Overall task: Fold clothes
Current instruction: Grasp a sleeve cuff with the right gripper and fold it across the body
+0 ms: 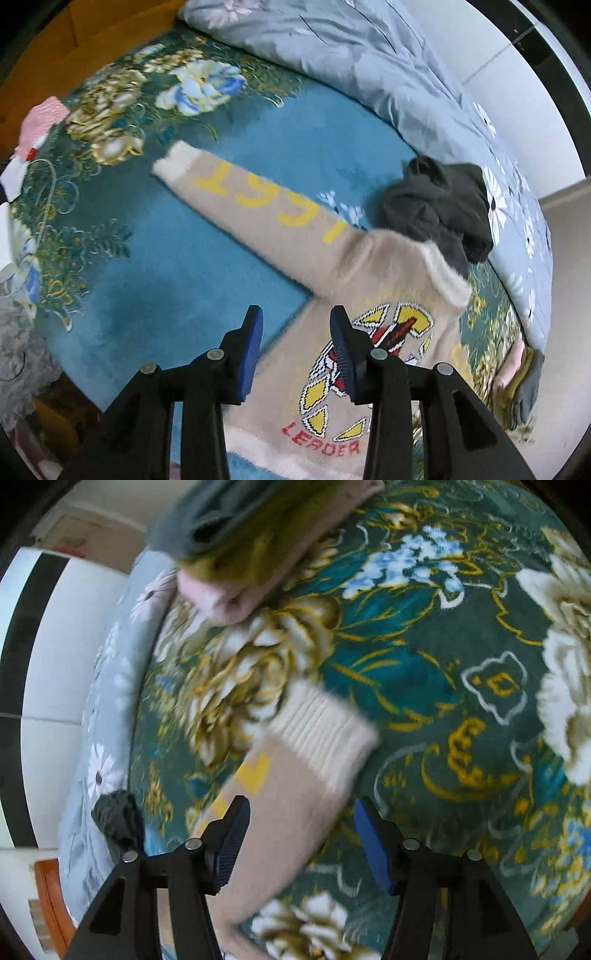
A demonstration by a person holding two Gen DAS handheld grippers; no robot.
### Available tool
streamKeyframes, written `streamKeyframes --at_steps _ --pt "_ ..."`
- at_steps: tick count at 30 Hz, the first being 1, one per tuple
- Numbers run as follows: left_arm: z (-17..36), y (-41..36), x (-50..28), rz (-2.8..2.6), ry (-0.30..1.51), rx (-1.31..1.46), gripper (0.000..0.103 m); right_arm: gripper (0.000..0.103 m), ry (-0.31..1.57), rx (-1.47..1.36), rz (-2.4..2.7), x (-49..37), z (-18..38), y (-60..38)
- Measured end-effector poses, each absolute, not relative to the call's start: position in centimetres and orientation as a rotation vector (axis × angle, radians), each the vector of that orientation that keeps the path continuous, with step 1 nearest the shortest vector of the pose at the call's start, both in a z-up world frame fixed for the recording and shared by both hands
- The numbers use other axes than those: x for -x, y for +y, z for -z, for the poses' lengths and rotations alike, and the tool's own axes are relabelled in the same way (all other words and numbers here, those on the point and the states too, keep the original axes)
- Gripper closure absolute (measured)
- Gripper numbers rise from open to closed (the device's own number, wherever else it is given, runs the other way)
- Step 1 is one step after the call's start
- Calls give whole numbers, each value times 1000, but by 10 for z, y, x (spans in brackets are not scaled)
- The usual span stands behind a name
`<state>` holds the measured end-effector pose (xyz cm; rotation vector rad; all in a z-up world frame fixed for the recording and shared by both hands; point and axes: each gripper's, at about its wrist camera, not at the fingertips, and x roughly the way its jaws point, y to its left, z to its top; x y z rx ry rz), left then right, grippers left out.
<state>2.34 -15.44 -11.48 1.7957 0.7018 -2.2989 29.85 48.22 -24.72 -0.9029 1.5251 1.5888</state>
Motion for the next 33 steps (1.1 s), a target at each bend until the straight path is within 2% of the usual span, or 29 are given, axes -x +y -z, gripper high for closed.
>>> streamKeyframes --at_steps 10,11,12,13,15,17,19,23,25,30,33 --pt "95 -155 -47 2218 673 -1805 64 41 1575 875 -1524 -291 283 503" --pt "94 -154 -47 2221 675 -1808 64 47 1586 883 -1525 -290 284 505" --pt "93 -152 -47 2231 670 -1815 64 59 1597 892 -1526 -289 284 507" --pt "91 -151 -46 2243 664 -1822 64 63 1609 902 -1527 -288 284 509" --pt "89 -148 -45 2265 652 -1836 63 84 1630 918 -1526 -284 285 512" --pt "86 -147 -45 2284 636 -1849 60 91 1645 924 -1521 -278 282 513" --pt "83 -147 -45 2312 611 -1857 58 92 1658 914 -1532 -273 273 510" --pt "86 -165 -44 2305 670 -1843 57 92 1607 895 -1713 -247 223 492" --pt "89 -177 -44 2292 722 -1830 57 92 1567 887 -1869 -226 179 472" --pt "96 -208 -42 2247 858 -1780 56 92 1463 914 -2236 -165 86 397" --pt "101 -235 -40 2203 964 -1720 53 92 1435 1020 -2389 -120 55 338"
